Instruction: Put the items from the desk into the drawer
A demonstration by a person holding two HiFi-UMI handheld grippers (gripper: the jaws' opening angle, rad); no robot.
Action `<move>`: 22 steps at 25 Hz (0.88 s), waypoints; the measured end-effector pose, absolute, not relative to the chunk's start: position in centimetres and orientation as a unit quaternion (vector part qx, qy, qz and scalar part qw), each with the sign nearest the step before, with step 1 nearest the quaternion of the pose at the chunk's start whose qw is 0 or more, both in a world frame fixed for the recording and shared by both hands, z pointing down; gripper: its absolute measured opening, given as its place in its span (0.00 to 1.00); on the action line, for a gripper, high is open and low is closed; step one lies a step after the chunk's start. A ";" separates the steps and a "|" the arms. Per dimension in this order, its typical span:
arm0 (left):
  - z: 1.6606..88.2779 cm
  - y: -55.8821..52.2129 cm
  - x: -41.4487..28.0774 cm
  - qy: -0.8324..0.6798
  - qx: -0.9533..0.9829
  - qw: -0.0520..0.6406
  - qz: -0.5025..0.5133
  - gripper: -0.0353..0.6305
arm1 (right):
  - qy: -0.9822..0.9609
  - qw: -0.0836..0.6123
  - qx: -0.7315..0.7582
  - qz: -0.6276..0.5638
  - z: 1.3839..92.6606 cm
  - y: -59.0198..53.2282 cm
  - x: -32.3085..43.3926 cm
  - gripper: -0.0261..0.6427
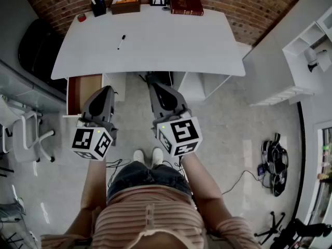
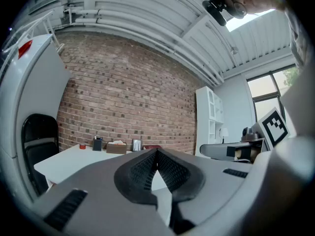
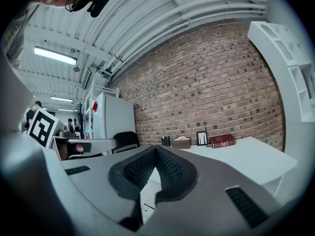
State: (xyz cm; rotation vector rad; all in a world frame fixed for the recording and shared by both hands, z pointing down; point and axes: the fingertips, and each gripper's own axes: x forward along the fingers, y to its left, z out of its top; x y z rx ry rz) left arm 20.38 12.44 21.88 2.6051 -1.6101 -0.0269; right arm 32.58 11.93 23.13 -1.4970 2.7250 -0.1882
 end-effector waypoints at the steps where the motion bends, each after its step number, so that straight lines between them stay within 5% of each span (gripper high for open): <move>1: 22.0 12.4 20.5 -0.526 0.850 0.040 -0.008 0.07 | 0.876 0.012 -0.479 -0.058 23.2 12.0 32.6 0.06; 22: 23.9 9.8 22.0 -0.538 0.840 0.065 0.019 0.07 | 0.874 0.008 -0.479 -0.085 24.6 10.2 35.3 0.07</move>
